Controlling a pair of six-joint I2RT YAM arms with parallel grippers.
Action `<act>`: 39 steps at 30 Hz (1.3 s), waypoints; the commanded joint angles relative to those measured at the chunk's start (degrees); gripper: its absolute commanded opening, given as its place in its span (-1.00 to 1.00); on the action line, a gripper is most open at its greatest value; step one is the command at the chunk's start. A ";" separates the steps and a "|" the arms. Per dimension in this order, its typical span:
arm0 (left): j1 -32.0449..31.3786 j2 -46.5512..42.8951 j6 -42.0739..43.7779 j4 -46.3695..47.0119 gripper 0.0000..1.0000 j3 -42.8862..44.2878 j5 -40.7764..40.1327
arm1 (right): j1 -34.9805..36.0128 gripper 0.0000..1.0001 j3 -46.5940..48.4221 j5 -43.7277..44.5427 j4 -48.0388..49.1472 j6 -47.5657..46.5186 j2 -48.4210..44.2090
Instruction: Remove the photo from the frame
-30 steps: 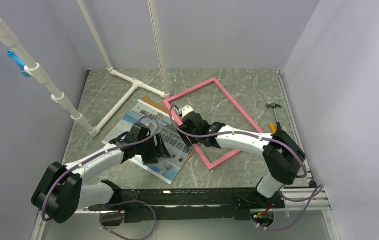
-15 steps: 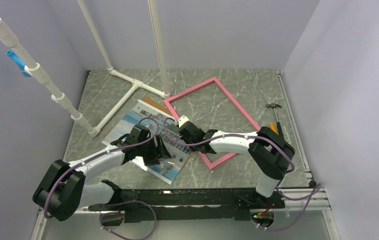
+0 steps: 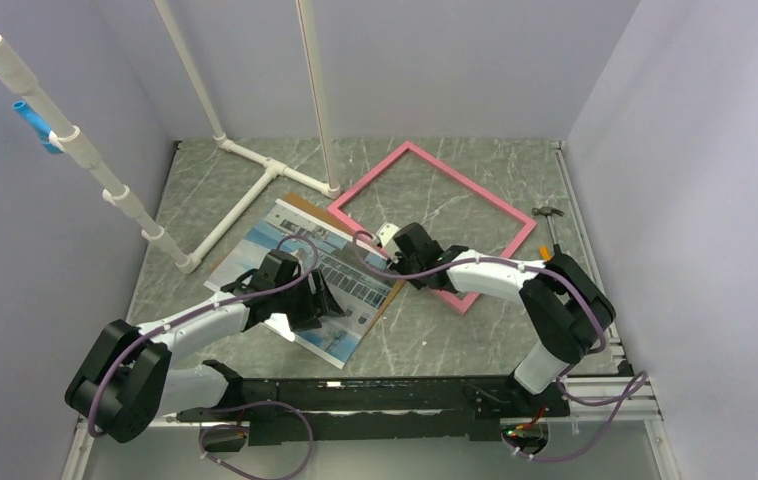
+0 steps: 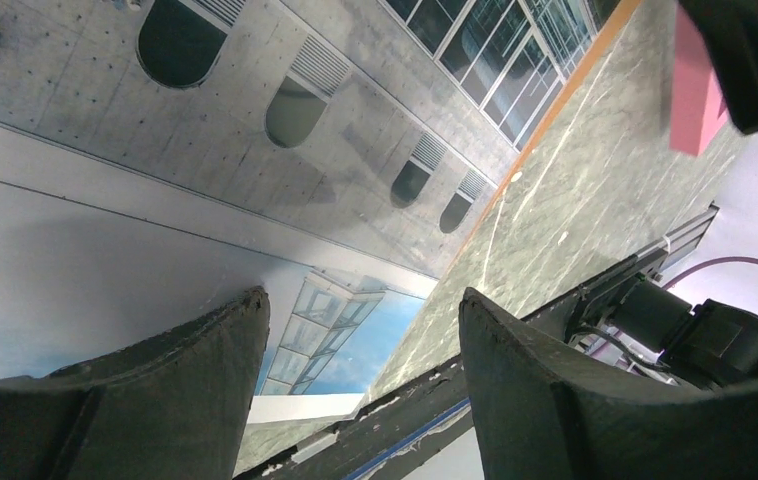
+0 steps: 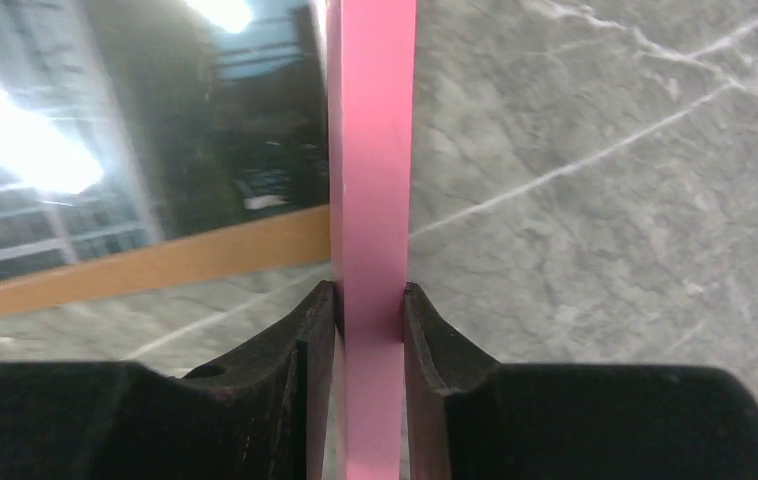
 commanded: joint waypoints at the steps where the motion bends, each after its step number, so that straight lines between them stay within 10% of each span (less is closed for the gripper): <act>1: 0.00 1.36 1.42 -2.95 0.51 -3.23 -3.38 | -4.54 -1.00 3.53 -0.67 0.79 -8.53 -0.73; 13: -0.03 -0.17 2.70 -4.10 0.52 -3.34 -2.63 | -7.11 -0.91 8.68 2.29 0.92 -17.10 6.40; 17: -0.02 -3.09 3.92 -6.09 0.55 -1.86 -2.33 | -6.99 -0.10 9.50 5.57 -0.27 -16.54 5.94; 21: -0.06 -6.27 6.48 -10.64 0.58 2.45 -1.72 | -4.12 0.13 11.84 11.75 -5.16 -11.00 2.90; 26: -0.04 -10.08 9.94 -16.61 0.62 7.42 -1.28 | 1.21 0.41 14.43 21.73 -14.55 6.82 -2.38; 29: 0.01 -12.61 11.98 -20.81 0.66 9.01 -2.79 | 2.35 0.48 10.62 12.08 -15.65 20.83 -9.30; 39: 0.33 -14.49 13.79 -23.16 0.76 7.37 -4.05 | 5.00 0.51 -22.72 -22.73 23.12 72.93 -32.03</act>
